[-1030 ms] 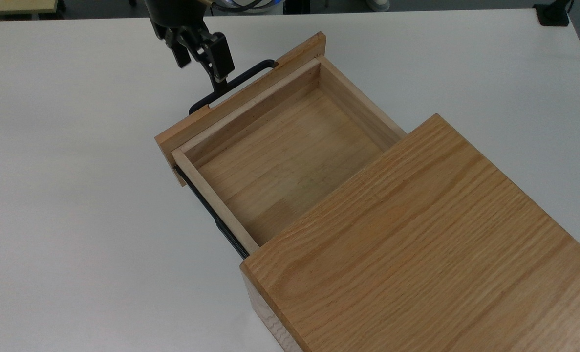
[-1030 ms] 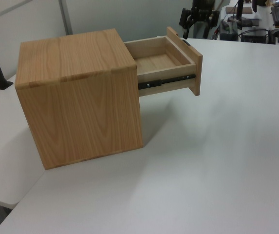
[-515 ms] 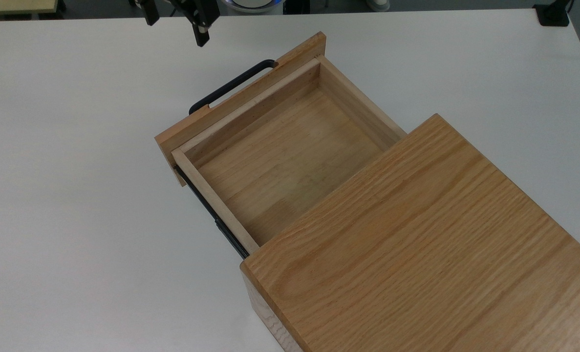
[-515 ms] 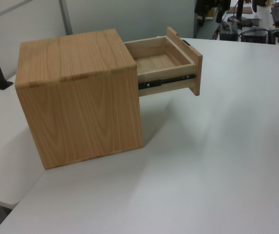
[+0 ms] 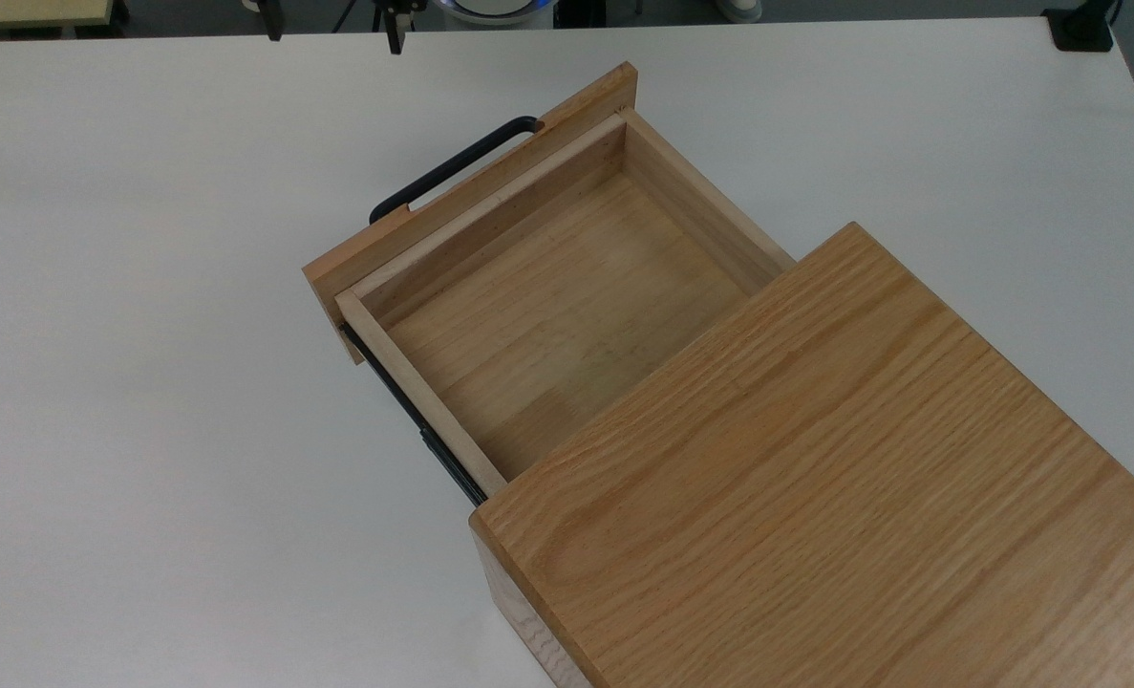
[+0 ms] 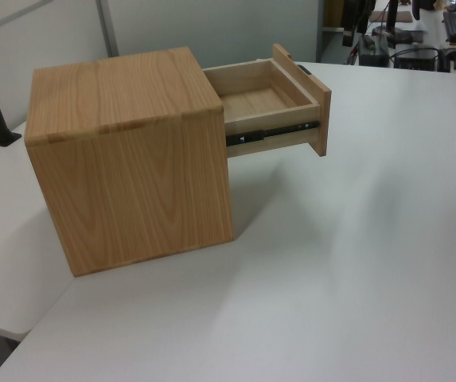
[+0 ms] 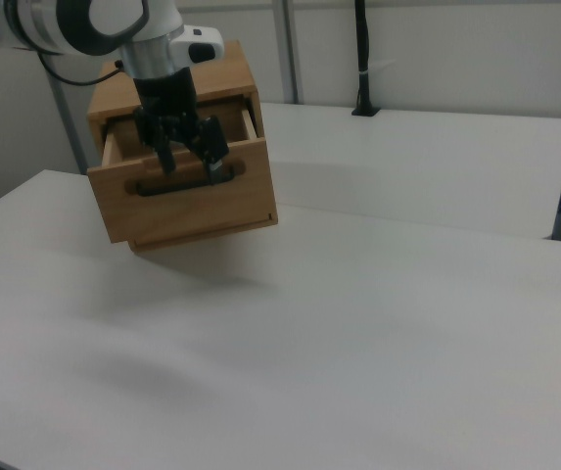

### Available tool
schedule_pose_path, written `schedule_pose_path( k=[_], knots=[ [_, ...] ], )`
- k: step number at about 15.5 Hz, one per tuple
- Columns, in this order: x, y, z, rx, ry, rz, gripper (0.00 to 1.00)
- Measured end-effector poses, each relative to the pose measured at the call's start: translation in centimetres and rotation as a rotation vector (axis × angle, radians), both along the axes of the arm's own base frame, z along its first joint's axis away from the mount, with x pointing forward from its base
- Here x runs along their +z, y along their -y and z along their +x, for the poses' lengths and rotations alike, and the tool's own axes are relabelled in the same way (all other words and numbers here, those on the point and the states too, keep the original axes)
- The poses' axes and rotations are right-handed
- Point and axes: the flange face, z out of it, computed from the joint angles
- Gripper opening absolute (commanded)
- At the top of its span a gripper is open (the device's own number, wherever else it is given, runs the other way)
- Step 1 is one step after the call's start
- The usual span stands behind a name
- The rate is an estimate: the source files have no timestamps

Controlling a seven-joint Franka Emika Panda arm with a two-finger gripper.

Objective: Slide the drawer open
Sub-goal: 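Open the gripper, release the handle and lift away from the drawer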

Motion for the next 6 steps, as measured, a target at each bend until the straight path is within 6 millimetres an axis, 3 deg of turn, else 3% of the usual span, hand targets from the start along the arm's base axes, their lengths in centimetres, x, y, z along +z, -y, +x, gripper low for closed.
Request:
schedule_pose_path(
  k=[3,6],
  knots=[
    [-0.3,-1.5,-1.4,0.032,-0.014,-0.009,1.00],
    [-0.2,-1.3,-1.5,0.028,-0.014,-0.008,1.00]
  ],
)
